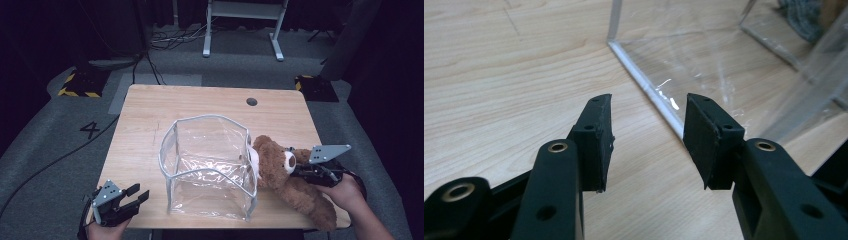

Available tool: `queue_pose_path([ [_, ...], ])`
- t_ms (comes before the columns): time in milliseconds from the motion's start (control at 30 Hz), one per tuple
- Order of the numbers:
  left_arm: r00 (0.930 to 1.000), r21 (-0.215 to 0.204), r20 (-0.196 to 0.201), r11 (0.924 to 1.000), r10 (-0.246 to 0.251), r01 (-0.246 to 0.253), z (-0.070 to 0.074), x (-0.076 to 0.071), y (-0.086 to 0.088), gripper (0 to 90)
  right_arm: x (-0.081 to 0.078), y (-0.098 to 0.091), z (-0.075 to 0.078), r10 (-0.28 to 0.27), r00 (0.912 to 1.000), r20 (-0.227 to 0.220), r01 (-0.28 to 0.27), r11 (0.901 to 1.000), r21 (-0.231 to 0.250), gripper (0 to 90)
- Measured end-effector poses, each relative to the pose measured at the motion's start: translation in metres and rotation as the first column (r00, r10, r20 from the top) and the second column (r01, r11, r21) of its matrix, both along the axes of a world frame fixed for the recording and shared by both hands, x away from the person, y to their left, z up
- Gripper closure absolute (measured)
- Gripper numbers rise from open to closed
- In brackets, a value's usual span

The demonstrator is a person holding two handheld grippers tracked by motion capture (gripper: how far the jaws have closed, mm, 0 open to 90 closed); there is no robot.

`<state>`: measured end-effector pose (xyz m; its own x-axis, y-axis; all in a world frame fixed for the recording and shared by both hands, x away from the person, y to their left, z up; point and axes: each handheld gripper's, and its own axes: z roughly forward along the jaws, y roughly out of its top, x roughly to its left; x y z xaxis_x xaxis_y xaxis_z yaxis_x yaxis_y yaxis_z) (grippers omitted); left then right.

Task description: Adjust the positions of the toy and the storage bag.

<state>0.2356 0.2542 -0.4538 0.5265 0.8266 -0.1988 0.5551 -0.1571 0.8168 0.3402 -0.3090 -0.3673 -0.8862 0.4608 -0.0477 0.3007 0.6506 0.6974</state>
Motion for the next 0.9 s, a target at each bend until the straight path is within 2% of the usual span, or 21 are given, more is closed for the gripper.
queue_pose_path([
  [33, 0.9999, 0.000, -0.014, 1.0000, 0.008, -0.008, -0.003, 0.004, 0.000, 54.6, -0.001, -0.001, 0.001, -0.006, 0.9999, 0.009, 0.006, 0.9997, 0.022, 84.9],
  [67, 0.9999, 0.000, -0.014, 1.0000, 0.008, -0.008, -0.003, 0.004, 0.000, 54.6, -0.001, -0.001, 0.001, -0.006, 0.9999, 0.009, 0.006, 0.9997, 0.022, 84.9],
  [100, 0.9997, 0.007, -0.023, 1.0000, 0.005, -0.004, -0.006, 0.010, -0.001, 54.6, -0.002, -0.003, 0.002, -0.020, 0.9995, 0.026, 0.018, 0.9981, 0.059, 85.0],
  [133, 0.9996, 0.008, -0.029, 1.0000, 0.005, -0.005, -0.008, 0.013, -0.002, 54.6, -0.002, -0.004, 0.003, -0.021, 0.9992, 0.035, 0.018, 0.9970, 0.075, 85.0],
  [233, 0.9990, 0.017, -0.044, 0.9998, -0.011, 0.012, -0.011, 0.021, -0.005, 54.5, -0.004, -0.004, 0.005, -0.029, 0.9986, 0.045, 0.024, 0.9945, 0.102, 85.1],
  [267, 0.9976, 0.031, -0.056, 0.9986, -0.042, 0.044, -0.013, 0.030, -0.010, 54.4, -0.005, -0.005, 0.007, -0.038, 0.9978, 0.054, 0.031, 0.9920, 0.123, 85.1],
  [300, 0.9976, 0.031, -0.056, 0.9986, -0.042, 0.044, -0.013, 0.030, -0.010, 54.4, -0.005, -0.006, 0.008, -0.039, 0.9976, 0.058, 0.031, 0.9907, 0.132, 85.1],
  [367, 0.9932, 0.044, -0.079, 0.9950, -0.086, 0.090, -0.017, 0.041, -0.018, 54.3, -0.006, -0.007, 0.009, -0.042, 0.9972, 0.061, 0.033, 0.9888, 0.146, 85.1],
  [433, 0.9867, 0.055, -0.079, 0.9877, -0.142, 0.146, -0.020, 0.046, -0.033, 54.0, -0.009, -0.012, 0.014, -0.050, 0.9966, 0.065, 0.038, 0.9838, 0.175, 85.1],
  [467, 0.9867, 0.055, -0.079, 0.9877, -0.142, 0.146, -0.020, 0.046, -0.033, 54.0, -0.009, -0.012, 0.014, -0.050, 0.9966, 0.065, 0.038, 0.9838, 0.175, 85.1],
  [533, 0.9801, 0.054, -0.077, 0.9808, -0.183, 0.187, -0.023, 0.046, -0.048, 53.8, -0.011, -0.018, 0.016, -0.064, 0.9953, 0.072, 0.050, 0.9800, 0.193, 85.1],
  [567, 0.9768, 0.059, -0.072, 0.9767, -0.202, 0.206, -0.023, 0.046, -0.052, 53.8, -0.012, -0.022, 0.016, -0.068, 0.9952, 0.071, 0.051, 0.9760, 0.212, 85.1],
  [600, 0.9764, 0.069, -0.071, 0.9755, -0.204, 0.209, -0.023, 0.046, -0.056, 54.2, -0.012, -0.027, 0.018, -0.074, 0.9950, 0.067, 0.056, 0.9691, 0.240, 85.1],
  [633, 0.9764, 0.069, -0.071, 0.9755, -0.204, 0.209, -0.023, 0.046, -0.056, 54.4, -0.012, -0.027, 0.018, -0.074, 0.9950, 0.067, 0.056, 0.9691, 0.240, 85.1],
  [667, 0.9748, 0.071, -0.070, 0.9736, -0.212, 0.217, -0.023, 0.045, -0.060, 54.4, -0.013, -0.032, 0.020, -0.076, 0.9953, 0.060, 0.057, 0.9596, 0.275, 85.1],
  [700, 0.9712, 0.073, -0.070, 0.9698, -0.228, 0.233, -0.023, 0.045, -0.064, 54.5, -0.015, -0.039, 0.025, -0.077, 0.9954, 0.058, 0.053, 0.9419, 0.332, 85.1],
  [767, 0.9670, 0.066, -0.072, 0.9662, -0.244, 0.249, -0.023, 0.045, -0.069, 54.4, -0.017, -0.042, 0.028, -0.077, 0.9952, 0.061, 0.050, 0.9328, 0.357, 85.0],
  [833, 0.9614, 0.070, -0.074, 0.9604, -0.265, 0.270, -0.023, 0.047, -0.076, 54.3, -0.019, -0.043, 0.032, -0.080, 0.9943, 0.071, 0.048, 0.9283, 0.369, 84.9],
  [900, 0.9592, 0.072, -0.075, 0.9579, -0.273, 0.278, -0.023, 0.048, -0.080, 54.3, -0.019, -0.043, 0.034, -0.080, 0.9938, 0.078, 0.046, 0.9273, 0.372, 84.9],
])
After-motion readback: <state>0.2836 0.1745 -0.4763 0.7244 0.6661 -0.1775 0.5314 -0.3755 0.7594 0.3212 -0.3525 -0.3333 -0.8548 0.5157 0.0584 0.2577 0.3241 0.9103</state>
